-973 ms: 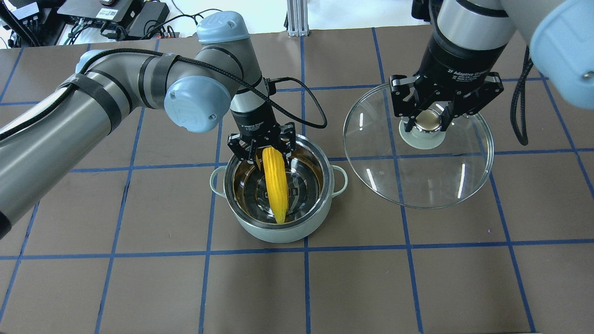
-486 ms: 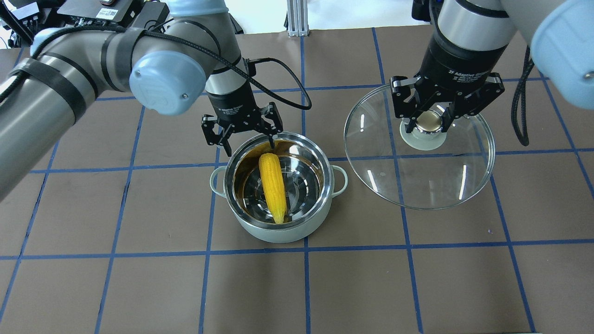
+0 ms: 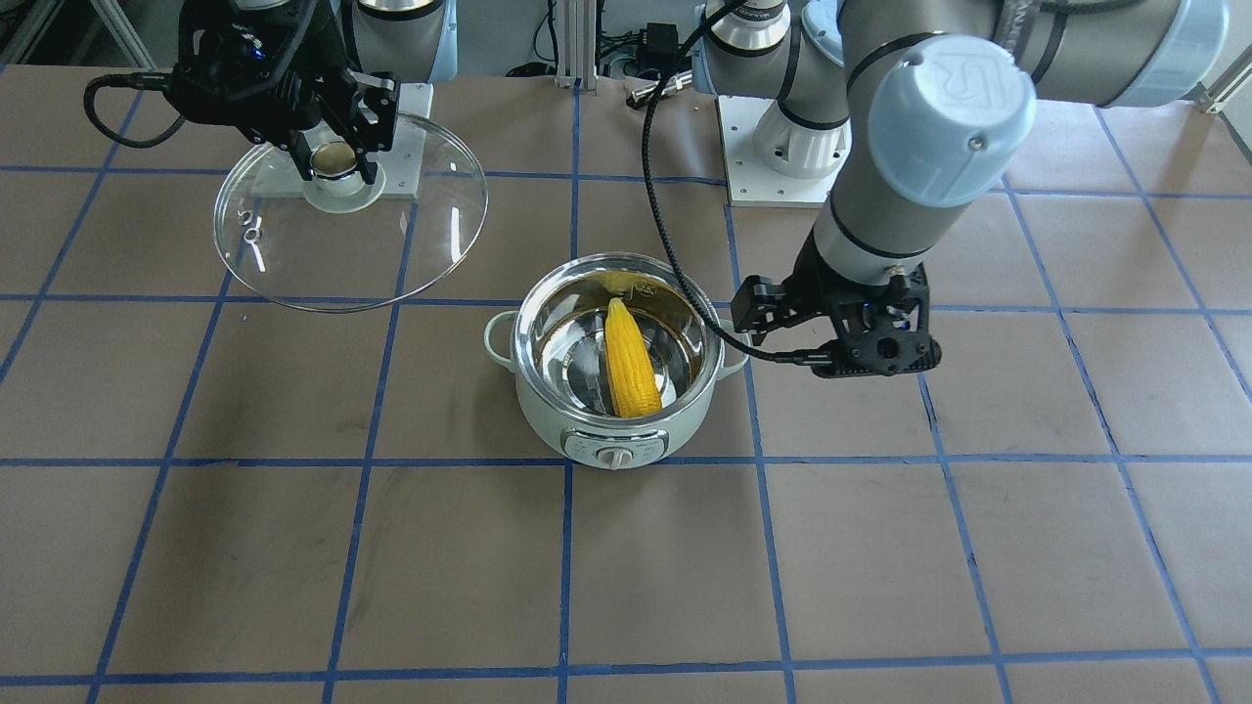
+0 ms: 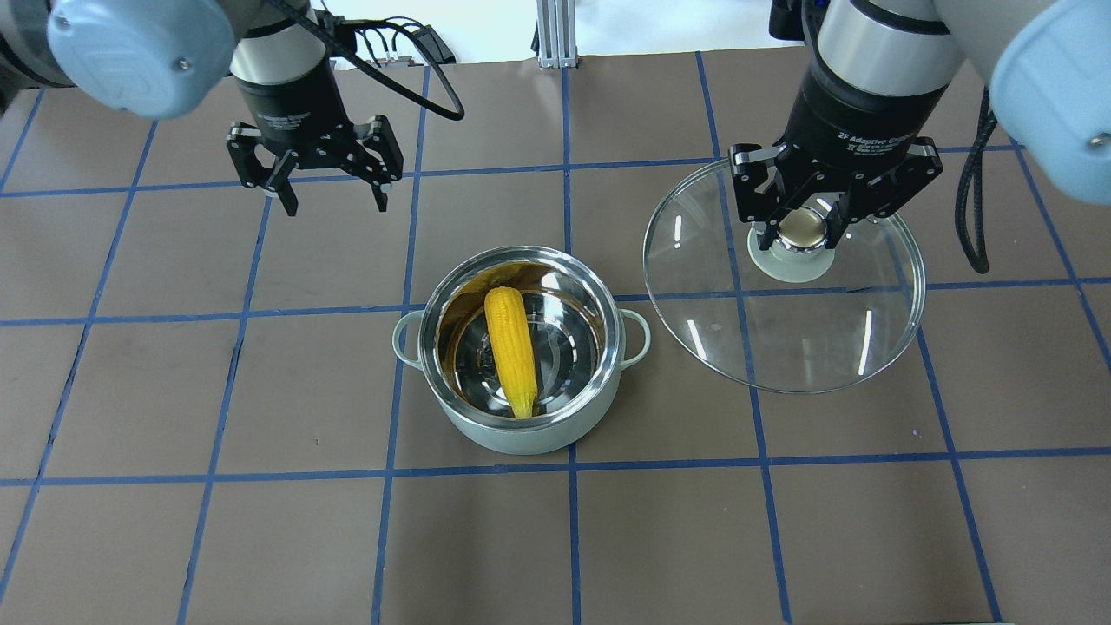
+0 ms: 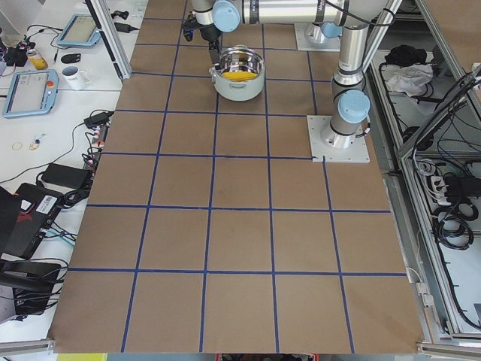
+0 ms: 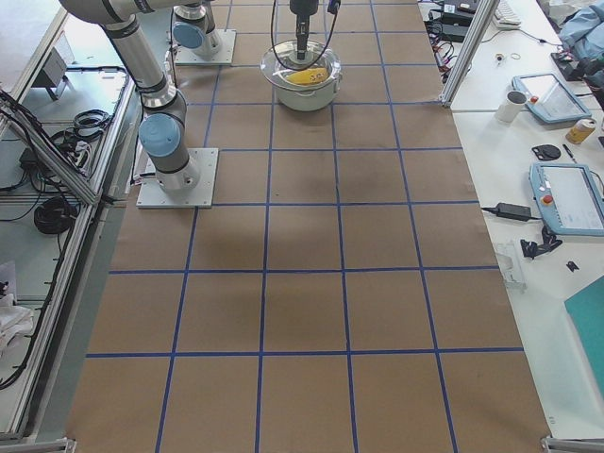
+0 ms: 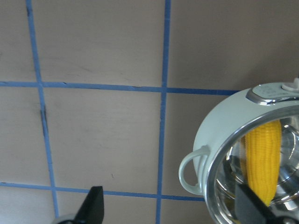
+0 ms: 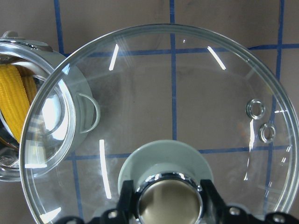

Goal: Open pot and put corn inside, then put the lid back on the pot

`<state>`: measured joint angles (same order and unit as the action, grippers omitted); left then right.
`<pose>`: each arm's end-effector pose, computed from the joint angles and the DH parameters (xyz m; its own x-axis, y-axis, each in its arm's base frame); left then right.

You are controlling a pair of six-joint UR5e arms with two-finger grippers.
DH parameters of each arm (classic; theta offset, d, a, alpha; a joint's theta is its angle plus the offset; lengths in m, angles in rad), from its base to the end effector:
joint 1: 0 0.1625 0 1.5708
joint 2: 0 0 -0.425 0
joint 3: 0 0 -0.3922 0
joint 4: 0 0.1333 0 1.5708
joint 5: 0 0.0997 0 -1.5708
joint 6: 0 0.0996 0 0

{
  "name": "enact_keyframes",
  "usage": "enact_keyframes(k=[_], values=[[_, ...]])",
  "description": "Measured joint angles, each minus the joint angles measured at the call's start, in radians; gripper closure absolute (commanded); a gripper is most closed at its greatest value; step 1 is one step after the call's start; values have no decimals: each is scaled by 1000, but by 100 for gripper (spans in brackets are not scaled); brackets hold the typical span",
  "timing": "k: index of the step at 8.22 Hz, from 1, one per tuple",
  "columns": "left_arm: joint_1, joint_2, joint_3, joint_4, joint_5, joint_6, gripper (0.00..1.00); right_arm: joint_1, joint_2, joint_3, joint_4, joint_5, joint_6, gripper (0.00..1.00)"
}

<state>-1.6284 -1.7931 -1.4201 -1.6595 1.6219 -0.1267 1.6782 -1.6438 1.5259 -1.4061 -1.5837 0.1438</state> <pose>-0.1607 -0.5591 0.4349 -0.9958 -0.0594 -0.0702 -0.0696 0.9859 0.1520 0.1799 -0.4366 0.5284 -0.9992 0.0357 0.0195 0.0365 0.9983 0.0445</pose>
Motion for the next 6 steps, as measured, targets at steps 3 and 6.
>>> enact_keyframes(k=[3, 6], values=[[44, 44, 29, -11, 66, 132, 0, 0, 1, 2, 2, -1, -2, 66], [46, 52, 29, -7, 90, 159, 0, 0, 2, 3, 0, -5, -2, 66]])
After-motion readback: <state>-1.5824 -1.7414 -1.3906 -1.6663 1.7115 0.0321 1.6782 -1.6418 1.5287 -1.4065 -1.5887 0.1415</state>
